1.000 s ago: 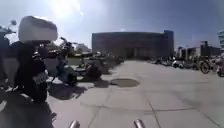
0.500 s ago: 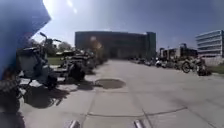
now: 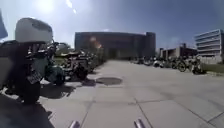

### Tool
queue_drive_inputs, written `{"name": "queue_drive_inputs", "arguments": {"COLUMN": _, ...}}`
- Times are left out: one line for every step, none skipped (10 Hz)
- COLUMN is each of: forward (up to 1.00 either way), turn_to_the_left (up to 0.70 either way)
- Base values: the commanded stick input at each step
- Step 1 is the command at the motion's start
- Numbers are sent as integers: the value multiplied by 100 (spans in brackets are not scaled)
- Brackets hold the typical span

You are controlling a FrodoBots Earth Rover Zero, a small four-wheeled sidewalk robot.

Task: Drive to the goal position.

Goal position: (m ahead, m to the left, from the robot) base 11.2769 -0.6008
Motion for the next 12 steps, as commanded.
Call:
{"name": "queue_drive_inputs", "arguments": {"forward": 0, "turn_to_the_left": 0}}
{"name": "queue_drive_inputs", "arguments": {"forward": 0, "turn_to_the_left": 0}}
{"name": "queue_drive_inputs", "arguments": {"forward": 0, "turn_to_the_left": 0}}
{"name": "queue_drive_inputs", "arguments": {"forward": 0, "turn_to_the_left": 0}}
{"name": "queue_drive_inputs", "arguments": {"forward": 0, "turn_to_the_left": -80}}
{"name": "queue_drive_inputs", "arguments": {"forward": 0, "turn_to_the_left": -85}}
{"name": "queue_drive_inputs", "arguments": {"forward": 0, "turn_to_the_left": -85}}
{"name": "queue_drive_inputs", "arguments": {"forward": 0, "turn_to_the_left": -85}}
{"name": "queue_drive_inputs", "arguments": {"forward": 0, "turn_to_the_left": -85}}
{"name": "queue_drive_inputs", "arguments": {"forward": 0, "turn_to_the_left": -85}}
{"name": "queue_drive_inputs", "arguments": {"forward": 0, "turn_to_the_left": -85}}
{"name": "queue_drive_inputs", "arguments": {"forward": 0, "turn_to_the_left": -85}}
